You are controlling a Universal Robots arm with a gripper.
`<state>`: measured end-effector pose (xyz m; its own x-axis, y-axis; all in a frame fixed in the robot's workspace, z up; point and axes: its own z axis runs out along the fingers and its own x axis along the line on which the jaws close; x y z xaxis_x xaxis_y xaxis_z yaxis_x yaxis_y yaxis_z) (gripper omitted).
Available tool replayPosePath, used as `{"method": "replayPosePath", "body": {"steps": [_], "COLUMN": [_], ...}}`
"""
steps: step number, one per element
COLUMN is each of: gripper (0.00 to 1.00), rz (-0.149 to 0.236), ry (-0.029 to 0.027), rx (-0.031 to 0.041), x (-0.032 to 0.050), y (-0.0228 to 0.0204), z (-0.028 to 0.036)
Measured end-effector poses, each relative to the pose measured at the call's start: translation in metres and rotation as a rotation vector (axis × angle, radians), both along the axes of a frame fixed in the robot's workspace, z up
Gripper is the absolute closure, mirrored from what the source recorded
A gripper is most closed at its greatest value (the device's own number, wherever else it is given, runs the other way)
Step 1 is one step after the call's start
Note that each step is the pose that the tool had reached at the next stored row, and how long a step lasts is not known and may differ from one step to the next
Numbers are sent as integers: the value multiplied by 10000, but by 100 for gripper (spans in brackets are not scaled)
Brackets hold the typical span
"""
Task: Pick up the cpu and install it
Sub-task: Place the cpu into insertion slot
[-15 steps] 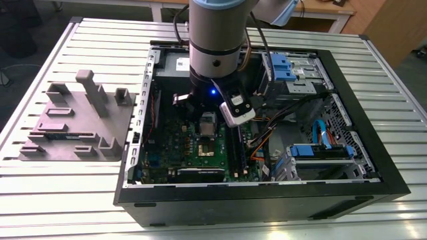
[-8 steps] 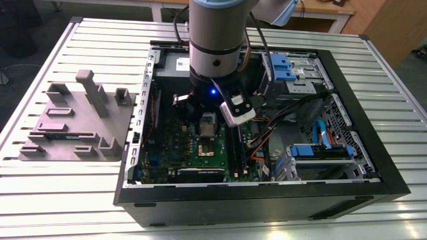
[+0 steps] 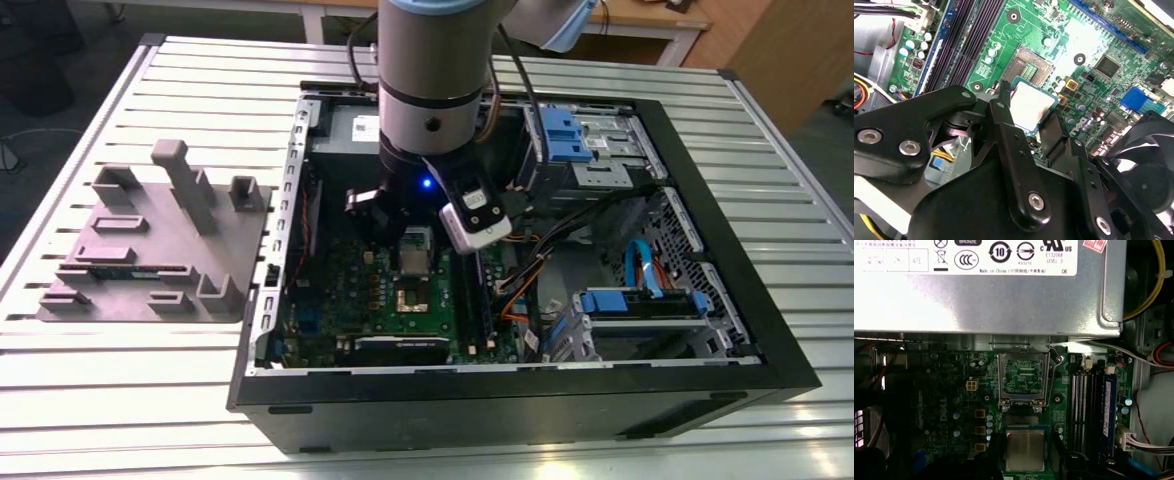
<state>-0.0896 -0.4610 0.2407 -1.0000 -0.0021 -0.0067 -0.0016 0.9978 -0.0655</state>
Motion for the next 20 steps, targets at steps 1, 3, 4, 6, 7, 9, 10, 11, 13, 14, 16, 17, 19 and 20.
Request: {"method": "replayPosePath", "body": {"steps": [1, 3, 4, 6, 7, 9, 10, 11, 13, 14, 16, 17, 19, 20], "gripper": [53, 53, 53, 53, 53, 53, 53, 53, 53, 53, 53, 53, 53, 53], "rz": [0, 0, 0, 0, 0, 0, 0, 0, 0, 0, 0, 0, 0, 0], "ry": [0, 0, 0, 1, 1, 1, 1, 0, 0, 0, 0, 1, 0, 0], "rx": [-23, -60, -80, -116, -135, -171, -191, -210, -246, -264, -302, -321, -357, -376], "x": [0, 0, 0, 0, 0, 0, 0, 0, 0, 0, 0, 0, 0, 0], "y": [0, 0, 0, 0, 0, 0, 0, 0, 0, 0, 0, 0, 0, 0], "z": [0, 0, 0, 0, 0, 0, 0, 0, 0, 0, 0, 0, 0, 0]}}
